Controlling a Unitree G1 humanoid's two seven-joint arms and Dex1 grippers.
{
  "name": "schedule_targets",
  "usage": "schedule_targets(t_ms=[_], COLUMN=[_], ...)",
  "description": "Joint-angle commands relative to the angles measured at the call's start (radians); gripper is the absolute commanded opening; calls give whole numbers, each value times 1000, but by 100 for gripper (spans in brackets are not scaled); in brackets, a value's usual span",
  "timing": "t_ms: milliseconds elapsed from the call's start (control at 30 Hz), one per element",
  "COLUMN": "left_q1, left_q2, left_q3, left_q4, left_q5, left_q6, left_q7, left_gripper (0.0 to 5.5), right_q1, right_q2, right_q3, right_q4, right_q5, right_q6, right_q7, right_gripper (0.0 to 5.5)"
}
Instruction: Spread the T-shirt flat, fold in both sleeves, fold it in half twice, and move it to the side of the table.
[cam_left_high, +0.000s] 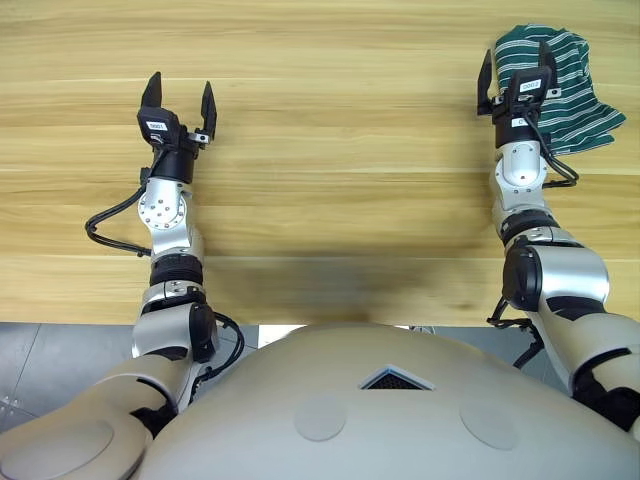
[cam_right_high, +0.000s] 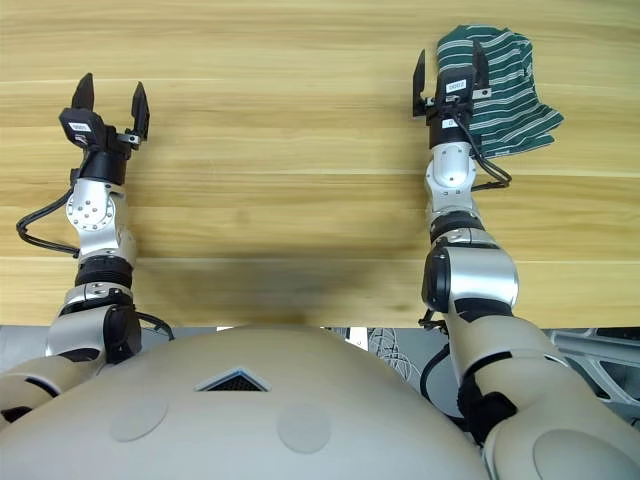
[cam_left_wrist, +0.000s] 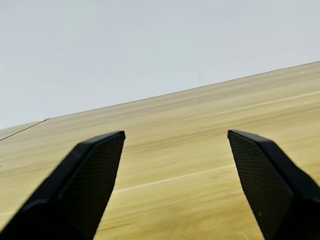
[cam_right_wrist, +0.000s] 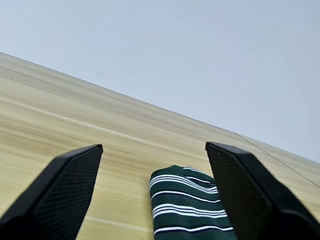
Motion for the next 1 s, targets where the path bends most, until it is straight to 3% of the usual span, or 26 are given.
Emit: schedule_targets(t_ms=[33, 1000], left_q1=[-23, -38], left_q2=[21, 45], left_q3=[-10, -37], left_q4=[39, 101], left_q5=[5, 12], left_q6=[-31, -75], left_q7=[16, 43], left_gripper=[368, 368], right_q1=[-8, -12], right_q2=[-6, 8], right_q3=[-2, 4], right_q4=[2, 1], right_q5=[1, 17], right_q6=[-1, -30], right_q7=[17, 90], right_gripper=[384, 384])
